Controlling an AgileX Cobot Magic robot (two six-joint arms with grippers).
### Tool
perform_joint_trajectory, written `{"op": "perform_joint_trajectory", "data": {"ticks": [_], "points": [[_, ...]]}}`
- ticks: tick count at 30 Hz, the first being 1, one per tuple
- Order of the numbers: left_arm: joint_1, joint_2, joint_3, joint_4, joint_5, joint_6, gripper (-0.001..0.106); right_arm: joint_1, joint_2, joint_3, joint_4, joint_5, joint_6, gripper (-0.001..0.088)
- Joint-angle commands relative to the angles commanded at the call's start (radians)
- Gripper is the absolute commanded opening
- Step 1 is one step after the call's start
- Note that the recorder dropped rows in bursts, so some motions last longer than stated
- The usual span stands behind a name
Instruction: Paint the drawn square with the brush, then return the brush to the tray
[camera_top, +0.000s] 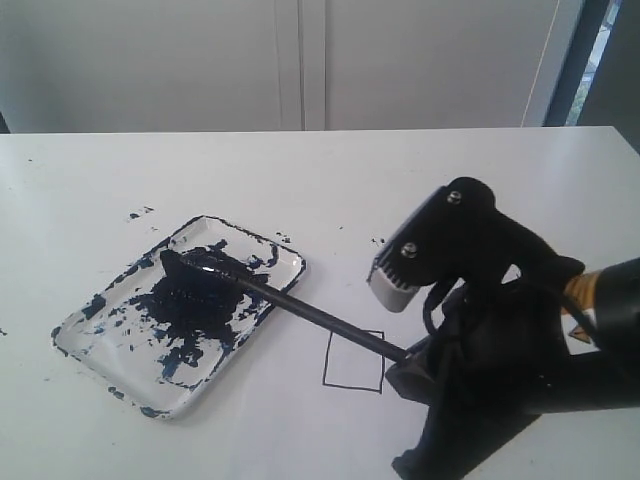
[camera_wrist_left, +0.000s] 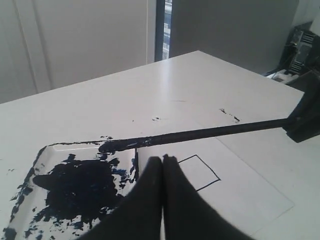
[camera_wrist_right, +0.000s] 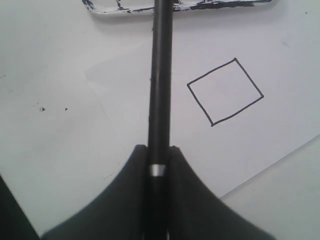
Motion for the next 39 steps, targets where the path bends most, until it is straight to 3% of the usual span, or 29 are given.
{"op": "perform_joint_trajectory", "data": {"ticks": [15, 18, 24, 26, 28, 29, 31, 35, 39], "points": [[0.000, 0.377, -0.111, -0.112, 0.065, 0.198, 0.000, 0.000, -0.232, 0.000, -0.132, 0.252, 0.091, 0.0000], [0.000, 0.502, -0.140, -0.177, 0.153, 0.286, 0.000, 0.000, -0.298, 0.000, -0.200, 0.316, 0.171, 0.0000], [-0.011, 0.708, -0.140, -0.196, 0.200, 0.340, 0.000, 0.000, -0.386, 0.000, -0.388, 0.323, 0.361, 0.0000], [-0.080, 0.774, -0.140, -0.230, 0.182, 0.380, 0.000, 0.000, -0.396, 0.000, -0.390, 0.323, 0.366, 0.0000], [-0.191, 0.851, -0.140, -0.338, 0.136, 0.453, 0.000, 0.000, -0.396, 0.000, -0.390, 0.321, 0.385, 0.0000], [-0.261, 0.898, -0.140, -0.471, 0.131, 0.534, 0.000, 0.000, -0.396, 0.000, -0.390, 0.321, 0.392, 0.0000], [-0.346, 0.984, -0.145, -0.590, 0.188, 0.704, 0.000, 0.000, -0.396, 0.000, -0.390, 0.317, 0.392, 0.0000], [-0.424, 1.069, -0.174, -0.590, 0.157, 0.738, 0.000, 0.000, -0.396, 0.000, -0.392, 0.317, 0.394, 0.0000], [-0.465, 1.113, -0.193, -0.590, -0.075, 0.738, 0.000, 0.000, -0.396, 0.000, -0.392, 0.317, 0.394, 0.0000]]}}
